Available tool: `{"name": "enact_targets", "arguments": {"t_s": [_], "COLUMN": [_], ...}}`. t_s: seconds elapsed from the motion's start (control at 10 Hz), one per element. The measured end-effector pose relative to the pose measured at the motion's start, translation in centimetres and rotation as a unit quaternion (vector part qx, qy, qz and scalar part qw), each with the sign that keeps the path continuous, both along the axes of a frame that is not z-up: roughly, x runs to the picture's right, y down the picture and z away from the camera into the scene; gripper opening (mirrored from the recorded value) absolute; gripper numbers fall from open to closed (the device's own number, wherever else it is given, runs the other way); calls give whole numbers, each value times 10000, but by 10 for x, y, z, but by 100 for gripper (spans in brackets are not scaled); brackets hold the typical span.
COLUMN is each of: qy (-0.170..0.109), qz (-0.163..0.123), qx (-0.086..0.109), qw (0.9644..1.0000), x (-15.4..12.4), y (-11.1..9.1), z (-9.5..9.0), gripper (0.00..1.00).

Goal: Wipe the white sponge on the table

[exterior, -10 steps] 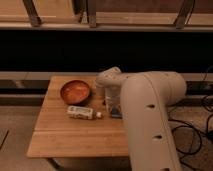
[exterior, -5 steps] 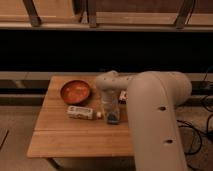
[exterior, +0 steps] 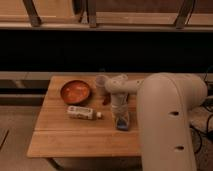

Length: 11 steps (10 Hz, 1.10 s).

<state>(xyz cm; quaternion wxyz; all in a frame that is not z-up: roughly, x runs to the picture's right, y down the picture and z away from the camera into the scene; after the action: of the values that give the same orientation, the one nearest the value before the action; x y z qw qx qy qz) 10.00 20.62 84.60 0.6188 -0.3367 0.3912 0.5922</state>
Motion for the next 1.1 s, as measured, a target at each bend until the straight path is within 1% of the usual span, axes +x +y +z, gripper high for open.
{"name": "enact_targets", "arguments": {"t_s": [0.1,0.2,0.3,0.5,0.6,0.7,0.8,0.9,1.1], "qy": [91,111,80,-27,-119,-202,-277,-437,-743], "qz": [-27,-123,-284,-480,-572,-623,-653,-629,-517], "qx": [69,124,208,350,445,516,555,583,618], "qw": [9999,9998,9994,9982,9973,9965,9959,9954,9940], "x": [9,15,16,10,2,-6,-13,-29,-60], "y": [-6,-12,-21,-34,-43,-49,-52,-53,-53], "z": [7,16,27,45,54,59,60,58,46], "gripper": [0,0,0,0,0,0,0,0,0]}}
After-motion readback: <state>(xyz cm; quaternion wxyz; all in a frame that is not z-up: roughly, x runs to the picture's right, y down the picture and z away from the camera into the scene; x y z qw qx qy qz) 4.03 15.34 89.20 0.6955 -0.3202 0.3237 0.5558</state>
